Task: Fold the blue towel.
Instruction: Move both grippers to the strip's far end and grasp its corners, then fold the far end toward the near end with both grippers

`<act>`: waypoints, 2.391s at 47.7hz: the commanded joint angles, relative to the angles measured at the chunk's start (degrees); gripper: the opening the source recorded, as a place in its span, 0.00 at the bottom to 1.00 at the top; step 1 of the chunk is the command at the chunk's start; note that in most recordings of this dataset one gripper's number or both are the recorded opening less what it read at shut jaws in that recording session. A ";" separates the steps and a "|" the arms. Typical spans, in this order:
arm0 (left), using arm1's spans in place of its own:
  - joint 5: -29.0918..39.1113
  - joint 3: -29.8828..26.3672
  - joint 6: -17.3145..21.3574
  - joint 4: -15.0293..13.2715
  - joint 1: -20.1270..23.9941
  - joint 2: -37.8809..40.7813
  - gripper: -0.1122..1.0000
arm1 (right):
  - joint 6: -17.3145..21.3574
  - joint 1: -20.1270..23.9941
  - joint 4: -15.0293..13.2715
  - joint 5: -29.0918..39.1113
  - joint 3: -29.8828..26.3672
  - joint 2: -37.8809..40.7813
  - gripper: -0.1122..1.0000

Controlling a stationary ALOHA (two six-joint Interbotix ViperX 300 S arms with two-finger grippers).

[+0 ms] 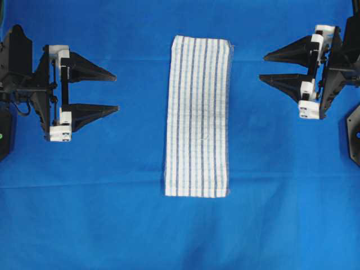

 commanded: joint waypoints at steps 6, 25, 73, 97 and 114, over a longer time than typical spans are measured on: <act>-1.05 -2.46 -0.09 -0.09 1.67 2.99 0.74 | 0.09 -1.23 0.18 -1.85 -1.05 1.93 0.62; -5.27 -9.93 -0.09 -0.09 11.51 22.15 0.79 | -0.79 -12.13 -0.62 -5.10 -5.71 18.46 0.62; -8.00 -30.32 0.70 -0.09 22.41 56.07 0.91 | -1.05 -19.60 -0.79 -15.38 -14.06 49.75 0.71; -7.21 -29.88 2.02 0.00 21.97 56.69 0.14 | -1.23 -19.51 -2.02 -14.33 -14.24 49.75 0.17; -6.50 -30.76 3.43 0.00 22.59 54.84 0.13 | -0.79 -19.69 -1.76 -14.59 -14.41 48.16 0.17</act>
